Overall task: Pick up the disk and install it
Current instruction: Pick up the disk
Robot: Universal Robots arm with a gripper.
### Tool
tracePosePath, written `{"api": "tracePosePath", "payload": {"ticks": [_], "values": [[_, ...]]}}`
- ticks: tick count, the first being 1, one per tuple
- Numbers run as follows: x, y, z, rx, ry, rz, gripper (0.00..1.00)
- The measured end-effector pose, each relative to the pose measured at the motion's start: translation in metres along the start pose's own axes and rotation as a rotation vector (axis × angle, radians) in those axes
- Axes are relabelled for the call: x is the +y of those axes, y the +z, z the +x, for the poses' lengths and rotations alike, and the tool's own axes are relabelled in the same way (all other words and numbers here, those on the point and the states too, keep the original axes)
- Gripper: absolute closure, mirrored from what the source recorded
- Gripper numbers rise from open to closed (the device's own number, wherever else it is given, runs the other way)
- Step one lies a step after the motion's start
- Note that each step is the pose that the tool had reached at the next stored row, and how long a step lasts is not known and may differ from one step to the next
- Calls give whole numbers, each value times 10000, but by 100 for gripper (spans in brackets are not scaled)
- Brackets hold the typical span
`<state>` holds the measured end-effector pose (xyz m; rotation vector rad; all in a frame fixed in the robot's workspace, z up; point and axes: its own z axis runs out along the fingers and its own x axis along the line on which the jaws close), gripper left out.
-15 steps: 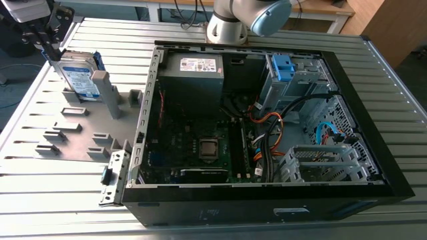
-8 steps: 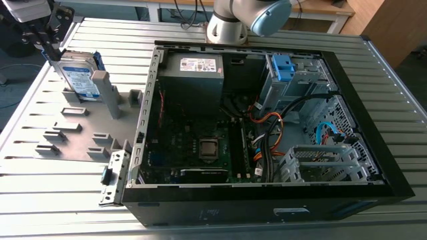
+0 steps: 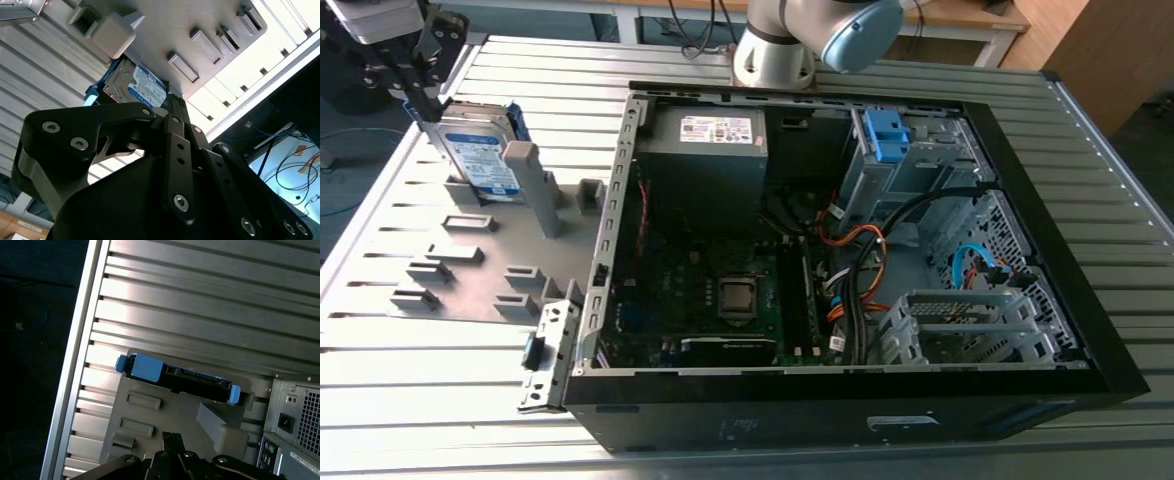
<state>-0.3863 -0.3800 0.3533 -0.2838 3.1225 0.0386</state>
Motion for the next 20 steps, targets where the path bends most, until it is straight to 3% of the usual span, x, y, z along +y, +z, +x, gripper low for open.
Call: {"api": "tracePosePath", "payload": {"ticks": [20], "values": [[0,0,0,8,-337,-3,89]]}}
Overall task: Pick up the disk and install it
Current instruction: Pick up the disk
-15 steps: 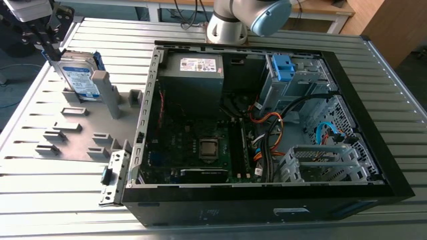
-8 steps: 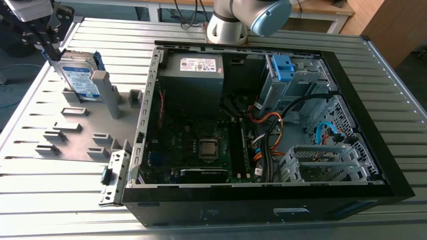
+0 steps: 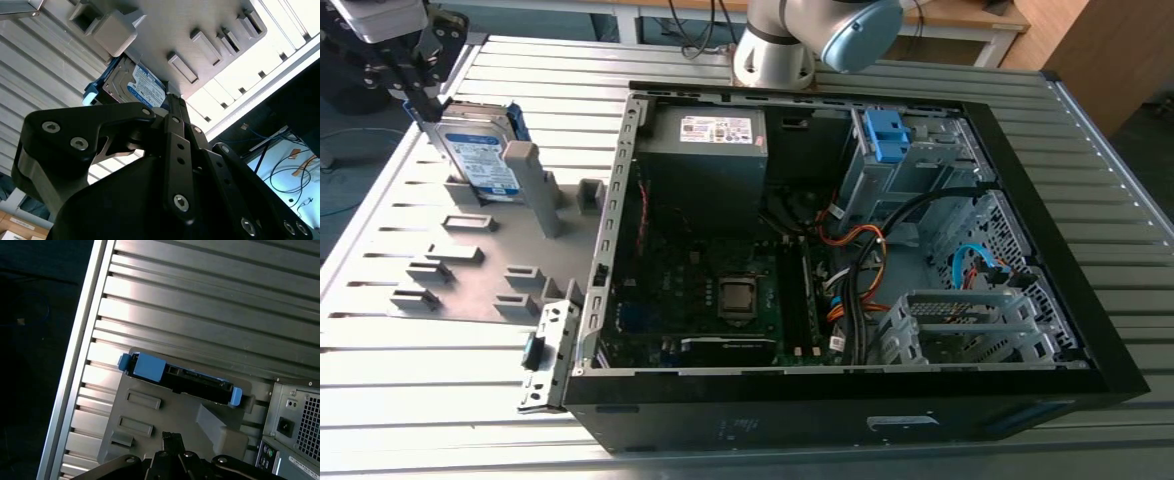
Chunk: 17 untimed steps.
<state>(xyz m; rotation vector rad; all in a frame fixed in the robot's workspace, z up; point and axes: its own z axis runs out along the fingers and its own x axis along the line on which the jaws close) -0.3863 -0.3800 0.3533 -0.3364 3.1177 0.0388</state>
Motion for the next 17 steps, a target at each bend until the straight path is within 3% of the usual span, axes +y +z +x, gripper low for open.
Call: {"api": "tracePosePath", "payload": {"ticks": [17], "values": [[0,0,0,7,-272,-2,89]]}}
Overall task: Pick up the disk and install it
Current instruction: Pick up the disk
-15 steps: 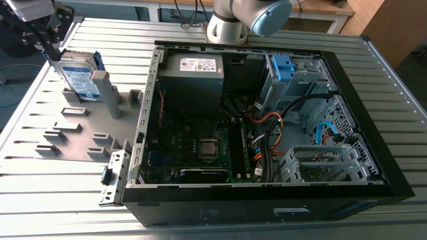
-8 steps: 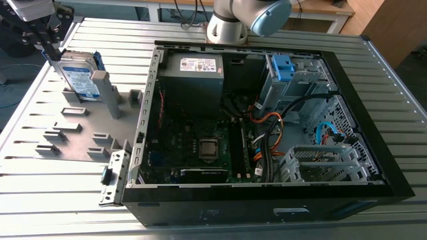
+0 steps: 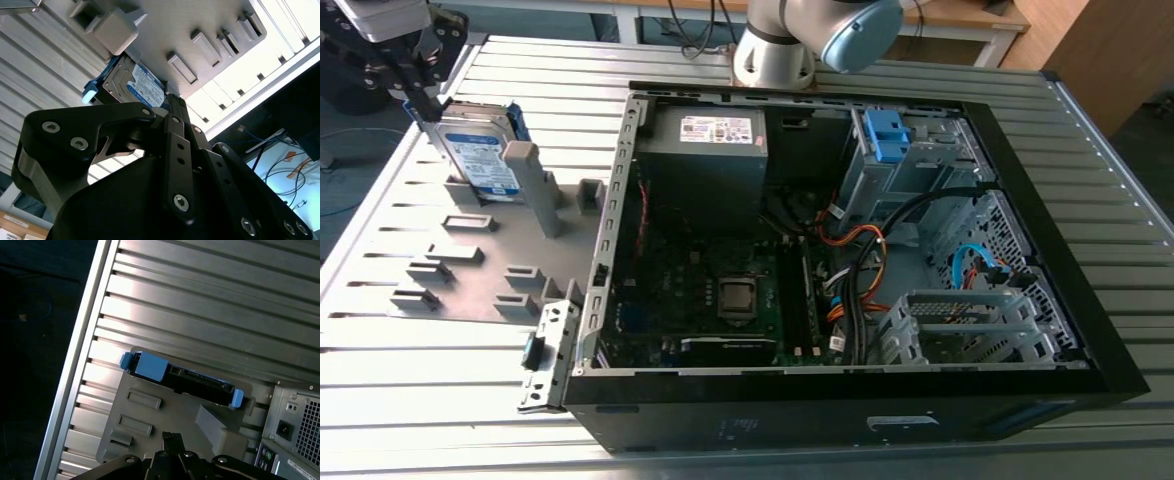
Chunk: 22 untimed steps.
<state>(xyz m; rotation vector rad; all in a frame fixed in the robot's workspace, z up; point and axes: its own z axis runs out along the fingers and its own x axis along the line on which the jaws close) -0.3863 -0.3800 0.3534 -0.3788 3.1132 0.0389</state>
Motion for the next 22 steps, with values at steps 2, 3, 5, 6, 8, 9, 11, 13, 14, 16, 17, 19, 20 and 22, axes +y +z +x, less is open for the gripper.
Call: {"api": "tracePosePath", "payload": {"ticks": [2,3,5,6,8,9,11,13,14,16,17,19,20,22], "values": [[0,0,0,0,-31,0,89],[0,0,0,1,-46,-1,89],[0,0,0,1,-76,-1,89],[0,0,0,2,-91,-1,89],[0,0,0,2,-121,-1,89],[0,0,0,3,-137,-1,89],[0,0,0,3,-167,-2,89],[0,0,0,4,-197,-2,89],[0,0,0,5,-212,-2,89],[0,0,0,5,-243,-2,89],[0,0,0,6,-258,-2,89],[0,0,0,7,-289,-2,89],[0,0,0,7,-303,-2,89],[0,0,0,7,-336,-3,89]]}}
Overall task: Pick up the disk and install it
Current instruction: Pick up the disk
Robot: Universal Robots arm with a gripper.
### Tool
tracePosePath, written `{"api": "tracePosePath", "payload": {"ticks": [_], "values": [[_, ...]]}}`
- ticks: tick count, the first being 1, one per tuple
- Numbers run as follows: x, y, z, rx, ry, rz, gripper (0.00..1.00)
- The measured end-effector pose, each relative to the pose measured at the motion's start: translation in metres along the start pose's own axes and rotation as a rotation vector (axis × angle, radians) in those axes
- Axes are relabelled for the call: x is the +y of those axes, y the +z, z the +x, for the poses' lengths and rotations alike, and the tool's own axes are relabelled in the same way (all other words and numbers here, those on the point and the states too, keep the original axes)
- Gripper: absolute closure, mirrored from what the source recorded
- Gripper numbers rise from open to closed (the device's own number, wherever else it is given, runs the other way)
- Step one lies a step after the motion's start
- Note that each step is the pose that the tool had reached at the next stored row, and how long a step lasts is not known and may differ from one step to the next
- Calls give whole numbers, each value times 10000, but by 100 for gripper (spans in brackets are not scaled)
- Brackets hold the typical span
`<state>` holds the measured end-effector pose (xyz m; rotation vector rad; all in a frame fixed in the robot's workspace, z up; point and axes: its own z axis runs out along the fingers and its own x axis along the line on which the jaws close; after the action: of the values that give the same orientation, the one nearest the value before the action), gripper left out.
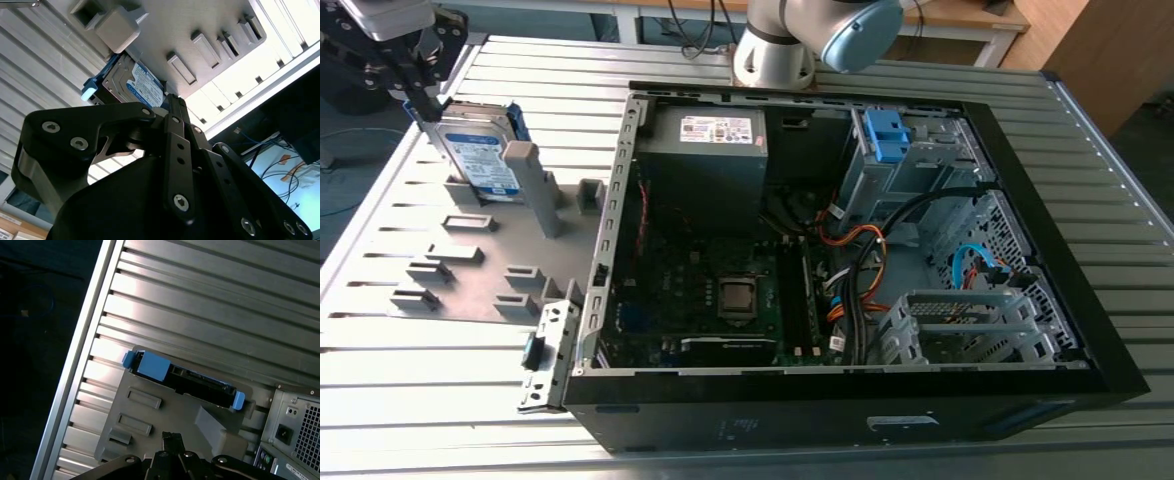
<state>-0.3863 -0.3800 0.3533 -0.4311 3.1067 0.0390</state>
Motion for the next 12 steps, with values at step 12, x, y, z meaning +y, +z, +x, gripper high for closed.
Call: {"api": "tracePosePath", "payload": {"ticks": [12], "values": [[0,0,0,5,-193,-1,89]]}}
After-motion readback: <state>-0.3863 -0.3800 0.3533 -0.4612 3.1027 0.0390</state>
